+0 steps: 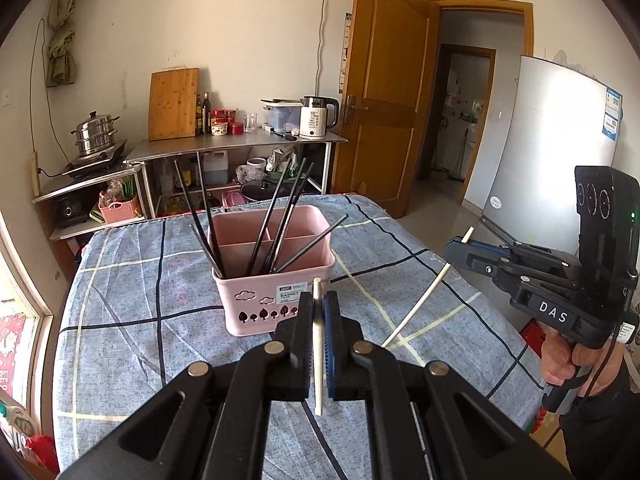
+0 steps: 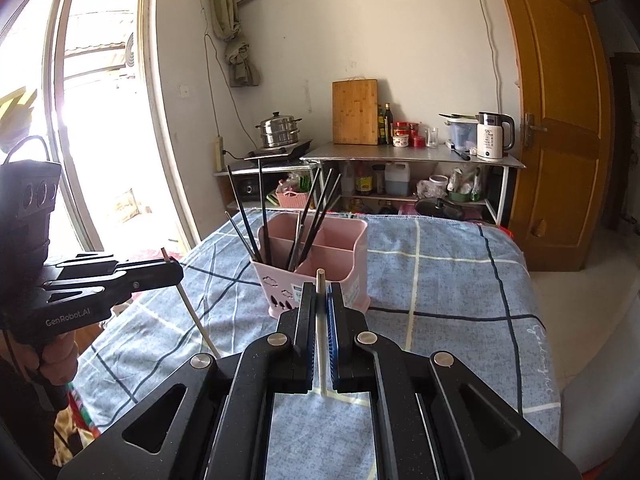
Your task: Organize utensils
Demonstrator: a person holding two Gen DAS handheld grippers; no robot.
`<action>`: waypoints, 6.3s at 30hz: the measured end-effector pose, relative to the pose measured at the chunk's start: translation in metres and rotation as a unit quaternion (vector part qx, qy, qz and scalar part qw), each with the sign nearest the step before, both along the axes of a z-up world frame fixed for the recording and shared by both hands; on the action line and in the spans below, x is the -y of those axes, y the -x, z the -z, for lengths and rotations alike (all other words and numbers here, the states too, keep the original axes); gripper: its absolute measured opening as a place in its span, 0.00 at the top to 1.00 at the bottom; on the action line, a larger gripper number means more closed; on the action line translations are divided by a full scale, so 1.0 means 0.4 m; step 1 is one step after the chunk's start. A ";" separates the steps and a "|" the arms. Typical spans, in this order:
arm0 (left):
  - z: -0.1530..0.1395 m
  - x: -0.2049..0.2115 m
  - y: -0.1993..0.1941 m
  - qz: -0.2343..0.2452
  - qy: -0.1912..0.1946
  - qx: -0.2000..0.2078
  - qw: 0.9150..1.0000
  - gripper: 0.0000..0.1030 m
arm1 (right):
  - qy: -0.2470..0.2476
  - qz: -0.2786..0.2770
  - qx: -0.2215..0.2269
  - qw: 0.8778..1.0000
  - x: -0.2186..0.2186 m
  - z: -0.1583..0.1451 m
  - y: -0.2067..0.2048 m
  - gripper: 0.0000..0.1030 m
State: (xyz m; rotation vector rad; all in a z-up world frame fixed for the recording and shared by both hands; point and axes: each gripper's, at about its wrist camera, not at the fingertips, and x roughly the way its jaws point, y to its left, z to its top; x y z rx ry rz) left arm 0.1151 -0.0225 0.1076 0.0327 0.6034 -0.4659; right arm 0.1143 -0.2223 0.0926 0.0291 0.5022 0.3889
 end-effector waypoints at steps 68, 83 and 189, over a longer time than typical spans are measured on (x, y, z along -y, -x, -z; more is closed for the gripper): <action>-0.009 -0.089 -0.238 -0.058 0.025 0.018 0.998 0.71 | -0.010 -0.009 0.011 1.000 -0.137 -0.032 -0.232 0.87; 0.064 -0.075 0.001 -0.074 0.032 0.056 0.995 0.64 | -0.004 0.004 0.023 1.000 -0.078 0.056 -0.009 0.83; 0.255 -0.027 0.220 -0.104 -0.001 0.045 0.994 0.63 | 0.040 0.027 0.011 0.999 -0.090 0.209 0.202 0.82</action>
